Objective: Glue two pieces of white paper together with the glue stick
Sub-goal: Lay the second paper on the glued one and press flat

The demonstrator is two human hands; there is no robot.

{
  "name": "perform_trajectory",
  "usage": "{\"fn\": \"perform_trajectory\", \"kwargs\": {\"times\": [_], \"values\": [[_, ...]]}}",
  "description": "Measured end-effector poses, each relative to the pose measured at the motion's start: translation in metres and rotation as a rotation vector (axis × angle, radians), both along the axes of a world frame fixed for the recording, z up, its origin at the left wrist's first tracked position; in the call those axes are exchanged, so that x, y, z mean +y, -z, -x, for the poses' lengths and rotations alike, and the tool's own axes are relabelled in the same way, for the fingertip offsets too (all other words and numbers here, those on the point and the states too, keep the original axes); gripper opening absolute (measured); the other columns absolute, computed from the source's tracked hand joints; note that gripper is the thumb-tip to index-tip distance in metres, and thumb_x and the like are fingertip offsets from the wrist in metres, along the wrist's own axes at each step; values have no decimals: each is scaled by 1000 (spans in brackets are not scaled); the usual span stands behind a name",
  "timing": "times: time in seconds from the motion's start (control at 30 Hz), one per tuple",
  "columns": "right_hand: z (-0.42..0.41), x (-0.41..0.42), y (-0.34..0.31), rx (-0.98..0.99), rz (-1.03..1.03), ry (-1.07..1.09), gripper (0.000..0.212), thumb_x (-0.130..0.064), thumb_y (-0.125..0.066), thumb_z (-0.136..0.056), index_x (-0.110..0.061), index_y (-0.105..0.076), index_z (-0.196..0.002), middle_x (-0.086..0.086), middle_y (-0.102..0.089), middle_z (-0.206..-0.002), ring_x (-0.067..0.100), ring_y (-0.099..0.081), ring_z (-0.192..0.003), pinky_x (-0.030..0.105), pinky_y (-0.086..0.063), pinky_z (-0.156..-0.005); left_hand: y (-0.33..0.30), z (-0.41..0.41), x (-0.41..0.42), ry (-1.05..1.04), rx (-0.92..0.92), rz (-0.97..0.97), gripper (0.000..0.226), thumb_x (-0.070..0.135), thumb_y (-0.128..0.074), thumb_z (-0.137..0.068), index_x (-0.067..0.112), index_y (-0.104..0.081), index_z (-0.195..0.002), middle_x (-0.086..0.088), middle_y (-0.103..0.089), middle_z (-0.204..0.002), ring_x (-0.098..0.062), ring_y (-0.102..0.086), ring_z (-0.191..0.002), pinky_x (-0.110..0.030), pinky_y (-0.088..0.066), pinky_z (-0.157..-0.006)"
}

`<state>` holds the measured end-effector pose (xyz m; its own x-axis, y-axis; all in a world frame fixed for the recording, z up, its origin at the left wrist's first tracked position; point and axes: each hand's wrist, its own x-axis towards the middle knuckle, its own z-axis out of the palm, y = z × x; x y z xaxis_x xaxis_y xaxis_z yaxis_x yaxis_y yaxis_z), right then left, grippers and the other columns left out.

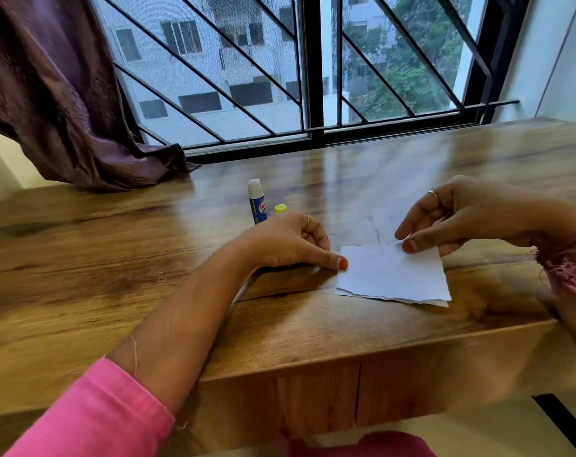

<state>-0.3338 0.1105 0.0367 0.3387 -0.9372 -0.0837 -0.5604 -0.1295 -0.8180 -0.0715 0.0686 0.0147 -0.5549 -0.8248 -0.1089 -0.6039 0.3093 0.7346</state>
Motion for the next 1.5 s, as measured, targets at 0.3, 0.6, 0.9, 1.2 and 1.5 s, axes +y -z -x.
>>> {"fn": "perform_trajectory", "kwargs": {"times": [0.3, 0.6, 0.9, 1.2, 1.5], "values": [[-1, 2, 0, 26, 38, -28, 41, -39, -81, -47, -22, -78, -83, 4, -77, -79, 10, -71, -71, 15, -53, -56, 0, -1, -1, 6, 1, -12, 28, 40, -83, -68, 21, -61, -69, 13, -54, -42, 2, -41, -39, -8, -30, -39], [-1, 3, 1, 41, 58, -39, 39, -41, -81, -47, -25, -78, -83, 1, -77, -78, 7, -70, -68, 14, -51, -56, 1, -1, -3, -1, 22, -21, 29, 40, -84, -66, 23, -61, -66, 14, -55, -44, 3, -43, -40, -8, -32, -40], [0, 1, 2, 41, 51, -44, 37, -37, -82, -49, -21, -78, -82, 3, -77, -78, 9, -71, -67, 14, -51, -56, 1, -2, -3, 5, 25, -39, 27, 38, -84, -66, 23, -62, -67, 13, -56, -47, 1, -45, -42, -9, -34, -41], [8, 0, 3, -5, 103, -50, 32, -33, -80, -56, -21, -77, -85, 4, -77, -81, 13, -73, -74, 16, -54, -59, 1, -2, -3, -2, 16, -47, 27, 41, -84, -66, 23, -63, -68, 11, -58, -50, 0, -47, -44, -10, -35, -42], [8, 4, 0, -52, 413, 49, 27, -41, -71, -66, -22, -75, -84, 1, -74, -75, 4, -65, -64, 16, -51, -50, 1, -1, -2, 0, 17, -46, 28, 42, -84, -65, 23, -63, -68, 11, -60, -51, -1, -45, -44, -10, -34, -42]]}}
